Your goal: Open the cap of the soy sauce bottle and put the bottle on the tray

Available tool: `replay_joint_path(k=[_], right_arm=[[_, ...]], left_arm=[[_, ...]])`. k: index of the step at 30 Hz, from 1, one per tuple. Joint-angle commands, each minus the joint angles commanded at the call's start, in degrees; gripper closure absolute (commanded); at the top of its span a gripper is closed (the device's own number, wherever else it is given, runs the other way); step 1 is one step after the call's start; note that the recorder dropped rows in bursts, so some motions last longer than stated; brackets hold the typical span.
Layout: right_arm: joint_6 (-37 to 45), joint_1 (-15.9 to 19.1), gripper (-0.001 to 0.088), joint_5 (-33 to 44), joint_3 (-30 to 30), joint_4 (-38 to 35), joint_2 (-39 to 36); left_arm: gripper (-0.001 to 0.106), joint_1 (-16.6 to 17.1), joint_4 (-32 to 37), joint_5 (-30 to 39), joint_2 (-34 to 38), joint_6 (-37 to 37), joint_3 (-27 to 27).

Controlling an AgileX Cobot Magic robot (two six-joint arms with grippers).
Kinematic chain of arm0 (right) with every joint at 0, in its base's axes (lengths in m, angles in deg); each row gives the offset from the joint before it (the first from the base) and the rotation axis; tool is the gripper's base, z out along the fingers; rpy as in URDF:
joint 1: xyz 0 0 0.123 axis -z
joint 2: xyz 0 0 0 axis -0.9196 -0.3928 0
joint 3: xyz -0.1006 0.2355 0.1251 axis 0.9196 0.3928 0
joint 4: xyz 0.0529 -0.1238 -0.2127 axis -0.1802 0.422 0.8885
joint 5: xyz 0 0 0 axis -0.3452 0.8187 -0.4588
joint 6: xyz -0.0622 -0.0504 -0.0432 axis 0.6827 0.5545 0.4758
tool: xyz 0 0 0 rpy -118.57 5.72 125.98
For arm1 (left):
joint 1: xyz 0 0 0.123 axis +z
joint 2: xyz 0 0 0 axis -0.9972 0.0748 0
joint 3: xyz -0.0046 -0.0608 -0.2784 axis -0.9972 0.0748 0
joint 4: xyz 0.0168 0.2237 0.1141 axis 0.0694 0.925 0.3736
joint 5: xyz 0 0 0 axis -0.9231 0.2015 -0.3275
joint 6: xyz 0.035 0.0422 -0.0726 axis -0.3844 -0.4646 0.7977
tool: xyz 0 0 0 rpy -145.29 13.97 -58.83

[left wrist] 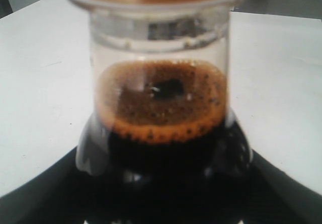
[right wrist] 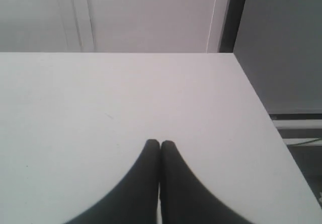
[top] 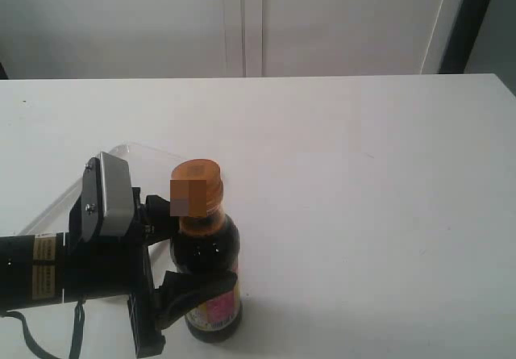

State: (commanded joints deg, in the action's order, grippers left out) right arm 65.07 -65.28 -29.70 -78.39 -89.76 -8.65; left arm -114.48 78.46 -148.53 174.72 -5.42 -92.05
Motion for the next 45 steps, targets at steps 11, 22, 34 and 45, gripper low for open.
replay_joint_path(k=[11,22,34,45], right_arm=[[0.00,0.00,0.0868,9.18,-10.80,0.00,-20.19],[1.44,0.00,0.0868,11.50,-14.24,-0.64,-34.00],[28.24,-0.10,0.0868,15.58,-16.60,-32.59,-43.39],[39.89,-5.79,0.0868,21.12,-17.22,-46.26,-44.71]], left_arm=[[0.105,0.00,0.00,0.00,0.00,0.00,0.00],[0.105,0.00,0.00,0.00,0.00,0.00,0.00],[0.105,0.00,0.00,0.00,0.00,0.00,0.00],[0.105,0.00,0.00,0.00,0.00,0.00,0.00]])
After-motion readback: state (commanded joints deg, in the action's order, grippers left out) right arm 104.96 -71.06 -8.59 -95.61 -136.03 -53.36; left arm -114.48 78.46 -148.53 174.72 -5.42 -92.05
